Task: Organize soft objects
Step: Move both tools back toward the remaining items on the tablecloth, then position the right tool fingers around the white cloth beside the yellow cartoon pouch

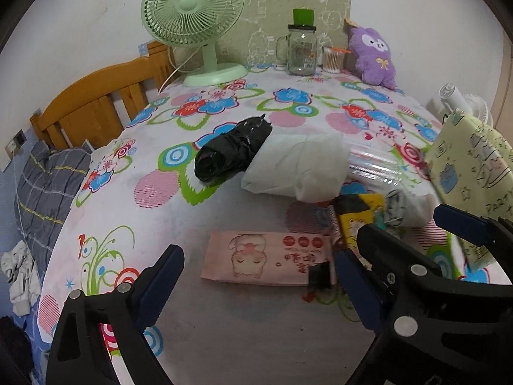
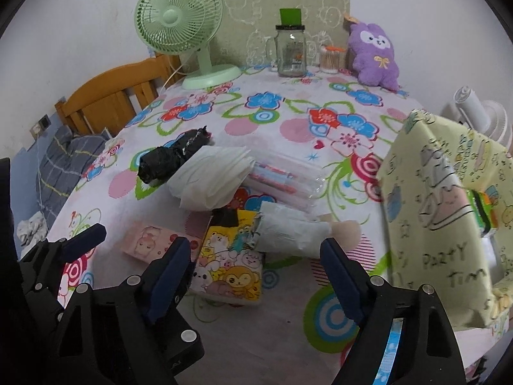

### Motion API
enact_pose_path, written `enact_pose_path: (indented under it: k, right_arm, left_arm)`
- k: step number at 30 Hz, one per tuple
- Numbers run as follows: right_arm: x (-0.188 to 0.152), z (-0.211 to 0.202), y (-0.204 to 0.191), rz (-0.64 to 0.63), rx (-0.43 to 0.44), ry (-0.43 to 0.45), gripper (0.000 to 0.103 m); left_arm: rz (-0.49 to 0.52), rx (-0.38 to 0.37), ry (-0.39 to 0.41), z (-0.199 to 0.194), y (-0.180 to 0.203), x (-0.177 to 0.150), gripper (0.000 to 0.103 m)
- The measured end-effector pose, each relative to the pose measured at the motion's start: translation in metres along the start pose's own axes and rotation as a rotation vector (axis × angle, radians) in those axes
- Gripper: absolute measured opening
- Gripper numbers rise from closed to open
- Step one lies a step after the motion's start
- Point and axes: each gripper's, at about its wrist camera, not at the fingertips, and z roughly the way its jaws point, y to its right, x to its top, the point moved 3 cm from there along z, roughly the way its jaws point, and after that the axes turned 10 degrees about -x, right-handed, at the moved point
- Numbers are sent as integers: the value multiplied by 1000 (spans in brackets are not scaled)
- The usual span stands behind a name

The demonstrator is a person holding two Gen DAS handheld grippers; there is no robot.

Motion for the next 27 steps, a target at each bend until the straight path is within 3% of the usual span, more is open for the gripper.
enact_pose_path:
  k: [14,19,27]
  right_arm:
    - [-3,24,-11,19,-16,-80,85]
    - [-4,30,-12,50,19,-116,85]
    - [-10,26,-15,36,45,-121,78]
  left_arm:
    - [21,3,-18,13,-8,-3,95]
    - [22,14,-17,11,-11,-6,95]
    - [47,36,-24,7,-7,-11,95]
